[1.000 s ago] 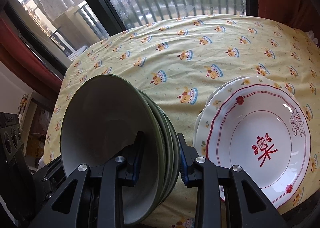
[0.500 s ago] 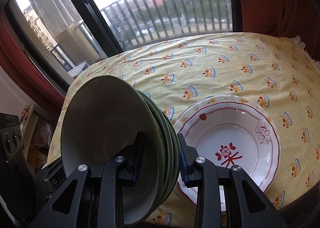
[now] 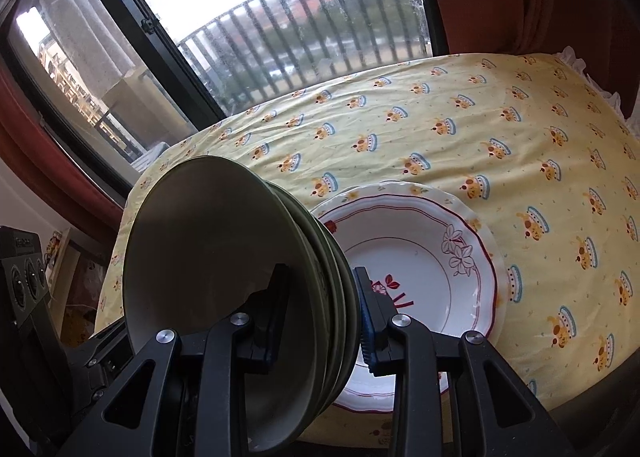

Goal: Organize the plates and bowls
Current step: 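Carry the bowl stack with both grippers onto the red-rimmed plate stack, then lower the bowl stack onto the plates and open both grippers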

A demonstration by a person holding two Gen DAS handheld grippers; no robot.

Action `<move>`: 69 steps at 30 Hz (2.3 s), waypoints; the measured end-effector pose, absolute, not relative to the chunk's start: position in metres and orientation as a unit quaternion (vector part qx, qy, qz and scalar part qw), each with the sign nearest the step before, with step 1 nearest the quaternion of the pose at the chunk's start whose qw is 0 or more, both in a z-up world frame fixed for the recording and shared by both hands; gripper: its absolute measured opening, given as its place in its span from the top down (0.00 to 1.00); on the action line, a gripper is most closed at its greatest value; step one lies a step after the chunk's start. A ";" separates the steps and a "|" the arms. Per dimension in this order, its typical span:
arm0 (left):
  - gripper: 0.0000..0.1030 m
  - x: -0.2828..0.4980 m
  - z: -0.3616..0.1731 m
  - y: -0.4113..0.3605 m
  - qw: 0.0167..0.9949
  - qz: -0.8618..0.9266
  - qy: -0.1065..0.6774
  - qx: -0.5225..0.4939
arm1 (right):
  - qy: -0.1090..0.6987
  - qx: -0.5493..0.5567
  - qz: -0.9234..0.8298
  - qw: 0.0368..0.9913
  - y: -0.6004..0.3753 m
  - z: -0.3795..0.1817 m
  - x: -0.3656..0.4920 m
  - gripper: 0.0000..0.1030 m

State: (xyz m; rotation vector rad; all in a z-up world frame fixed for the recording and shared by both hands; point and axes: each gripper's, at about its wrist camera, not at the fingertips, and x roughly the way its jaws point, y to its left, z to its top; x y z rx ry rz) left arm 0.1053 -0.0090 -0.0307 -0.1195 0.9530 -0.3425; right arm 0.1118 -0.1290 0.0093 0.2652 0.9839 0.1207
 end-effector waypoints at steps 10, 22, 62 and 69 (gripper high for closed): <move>0.44 0.124 -0.043 -0.029 0.859 -0.185 0.476 -0.050 | 0.481 0.133 0.036 0.866 -0.158 0.000 0.106 0.66; 0.44 0.160 -0.057 -0.035 0.838 -0.207 0.502 -0.048 | 0.502 0.140 0.003 0.853 -0.183 -0.015 0.118 0.66; 0.31 0.166 -0.068 -0.053 0.858 -0.186 0.477 -0.047 | 0.471 0.116 -0.033 0.874 -0.187 -0.023 0.137 0.42; 0.20 0.155 -0.060 -0.054 0.874 -0.172 0.453 -0.028 | 0.459 0.115 -0.038 0.880 -0.187 -0.017 0.125 0.39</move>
